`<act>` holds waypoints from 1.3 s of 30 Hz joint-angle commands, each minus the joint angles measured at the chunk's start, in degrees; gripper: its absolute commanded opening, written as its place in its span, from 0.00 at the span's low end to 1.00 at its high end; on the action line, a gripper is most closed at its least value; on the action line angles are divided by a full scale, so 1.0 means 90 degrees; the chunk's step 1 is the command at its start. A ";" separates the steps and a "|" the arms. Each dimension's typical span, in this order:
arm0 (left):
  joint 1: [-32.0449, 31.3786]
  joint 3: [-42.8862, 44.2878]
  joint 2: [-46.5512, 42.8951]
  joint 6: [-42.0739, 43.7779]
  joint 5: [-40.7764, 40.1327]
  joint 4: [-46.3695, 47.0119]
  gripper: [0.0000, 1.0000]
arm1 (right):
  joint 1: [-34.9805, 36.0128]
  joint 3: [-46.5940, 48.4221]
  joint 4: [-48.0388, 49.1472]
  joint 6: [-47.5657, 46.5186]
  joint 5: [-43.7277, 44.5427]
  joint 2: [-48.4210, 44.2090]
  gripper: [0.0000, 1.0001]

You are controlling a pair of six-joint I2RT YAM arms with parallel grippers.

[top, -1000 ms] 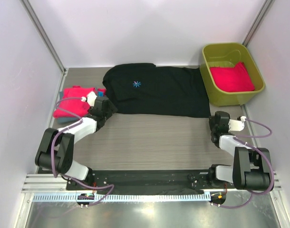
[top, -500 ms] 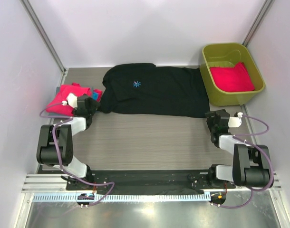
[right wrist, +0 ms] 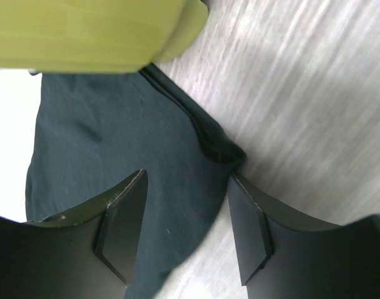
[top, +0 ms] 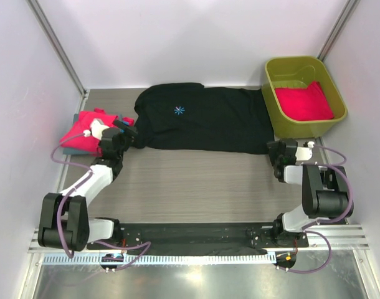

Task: Fold and stack the t-shirts
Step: Fold the tshirt

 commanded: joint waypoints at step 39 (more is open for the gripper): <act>-0.0328 -0.0093 0.2280 -0.0156 -0.0579 0.1759 0.33 | -0.0043 -0.0153 -0.1725 0.0294 0.0917 -0.1098 0.01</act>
